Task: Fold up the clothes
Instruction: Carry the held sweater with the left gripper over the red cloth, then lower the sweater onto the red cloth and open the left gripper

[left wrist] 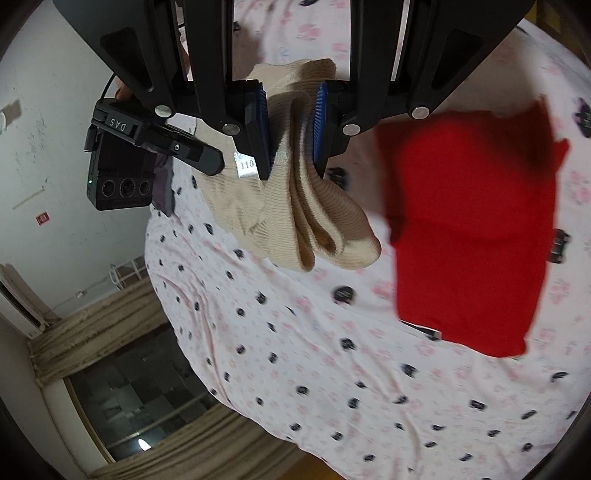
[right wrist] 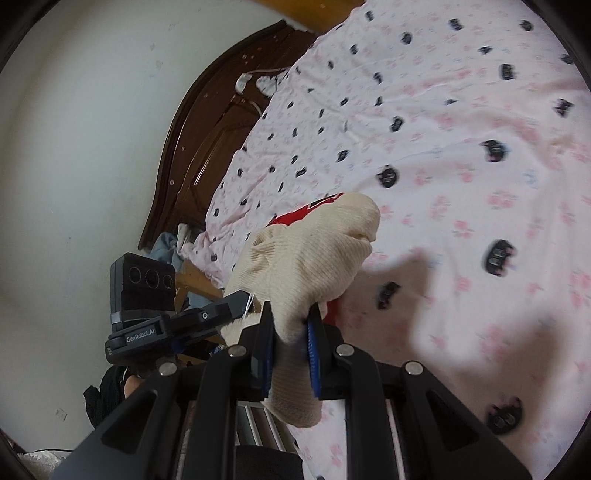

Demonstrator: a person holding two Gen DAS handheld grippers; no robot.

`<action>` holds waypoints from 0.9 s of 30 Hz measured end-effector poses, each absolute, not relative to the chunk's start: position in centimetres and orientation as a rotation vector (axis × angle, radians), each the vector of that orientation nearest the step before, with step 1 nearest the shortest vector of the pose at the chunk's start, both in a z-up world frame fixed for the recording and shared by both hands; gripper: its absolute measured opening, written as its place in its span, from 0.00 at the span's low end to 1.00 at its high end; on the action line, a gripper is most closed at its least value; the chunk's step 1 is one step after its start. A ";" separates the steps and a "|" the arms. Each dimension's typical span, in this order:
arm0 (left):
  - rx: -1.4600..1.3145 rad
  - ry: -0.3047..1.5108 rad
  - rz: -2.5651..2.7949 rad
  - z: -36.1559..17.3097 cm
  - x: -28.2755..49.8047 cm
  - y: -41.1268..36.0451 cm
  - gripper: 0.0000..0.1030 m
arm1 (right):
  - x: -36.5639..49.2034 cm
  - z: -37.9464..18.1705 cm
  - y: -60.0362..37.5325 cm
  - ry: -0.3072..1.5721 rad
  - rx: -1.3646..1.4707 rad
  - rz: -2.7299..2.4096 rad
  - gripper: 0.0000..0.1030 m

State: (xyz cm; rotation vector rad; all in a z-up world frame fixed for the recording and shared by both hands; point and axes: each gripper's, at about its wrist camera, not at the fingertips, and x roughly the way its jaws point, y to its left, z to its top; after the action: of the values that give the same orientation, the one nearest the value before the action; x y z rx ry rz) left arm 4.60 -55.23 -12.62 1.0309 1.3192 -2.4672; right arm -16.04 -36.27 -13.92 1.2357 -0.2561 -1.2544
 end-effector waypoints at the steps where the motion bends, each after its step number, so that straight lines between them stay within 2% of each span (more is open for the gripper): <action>1: 1.023 1.315 -2.453 -12.7 5.2 -56.1 0.17 | -15.6 -13.9 -37.5 -0.243 1.236 -1.243 0.16; 14: 0.971 1.281 -2.323 -14.9 10.0 -63.8 0.17 | -11.6 -15.4 -48.9 -0.090 1.238 -1.167 0.16; 27: 1.043 1.322 -2.221 -20.0 10.4 -64.7 0.19 | -10.9 -20.3 -52.0 0.040 1.329 -1.204 0.16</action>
State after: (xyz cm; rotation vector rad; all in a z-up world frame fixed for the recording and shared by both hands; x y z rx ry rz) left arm 10.39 -64.67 -20.00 1.0426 1.3220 -2.2207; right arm -10.88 -51.97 -20.31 1.3289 0.0396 -1.2040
